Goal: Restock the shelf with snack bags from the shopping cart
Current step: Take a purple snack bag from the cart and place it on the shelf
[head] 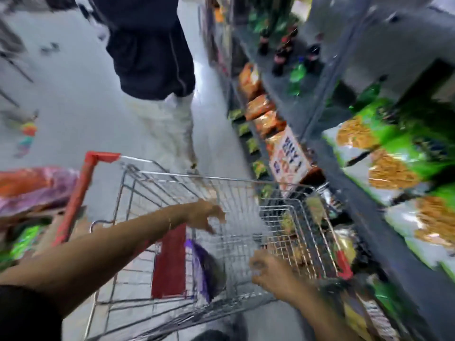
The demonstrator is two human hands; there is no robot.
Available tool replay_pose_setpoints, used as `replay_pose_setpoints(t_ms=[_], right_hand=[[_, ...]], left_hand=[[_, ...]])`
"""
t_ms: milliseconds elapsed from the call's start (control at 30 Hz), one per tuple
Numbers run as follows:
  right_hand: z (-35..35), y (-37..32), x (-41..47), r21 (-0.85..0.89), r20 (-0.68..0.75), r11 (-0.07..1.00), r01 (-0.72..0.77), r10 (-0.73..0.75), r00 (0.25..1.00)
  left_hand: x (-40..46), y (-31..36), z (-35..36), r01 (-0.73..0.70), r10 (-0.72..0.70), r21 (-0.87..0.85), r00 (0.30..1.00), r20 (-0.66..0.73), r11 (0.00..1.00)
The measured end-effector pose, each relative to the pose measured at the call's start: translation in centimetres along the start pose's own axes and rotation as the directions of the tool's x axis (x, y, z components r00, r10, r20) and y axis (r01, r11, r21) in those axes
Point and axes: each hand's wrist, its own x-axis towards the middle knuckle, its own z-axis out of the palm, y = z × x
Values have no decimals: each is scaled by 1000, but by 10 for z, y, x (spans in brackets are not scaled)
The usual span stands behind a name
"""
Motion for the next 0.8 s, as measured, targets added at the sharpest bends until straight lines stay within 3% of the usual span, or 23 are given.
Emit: replay_pose_setpoints(t_ms=[67,133,267,400,600,667,733,800], right_hand=[[27,-9,19,-59,165,997,-42,52,985],[55,-14,38,-95,216,994,-49,68,974],[96,-20,57,-160,307,984,-78,125,944],[125,-25,61,-273,246,961,-43,113,963],[103,-44,51,-155,139,988,-19,41,989],[78,-57,42,13,77,1000,-3,2,997],[47,-73,27,188,-1,982,26,-26,1000],[13,-90,11,314,-68,942,116,-99,993]], left_hand=[[-14,-41,24,66,-91,155,982,163,986],[-21,-65,43,76,-123,219,971,208,973],[-17,-91,76,73,-107,283,989,106,956],[5,-107,88,129,-150,256,987,64,958],[13,-83,67,6,35,281,990,-140,960],[13,-71,51,-14,67,193,960,-270,981],[12,-52,30,-35,32,1,900,-435,999],[9,-27,19,-98,-105,-375,868,-485,922]])
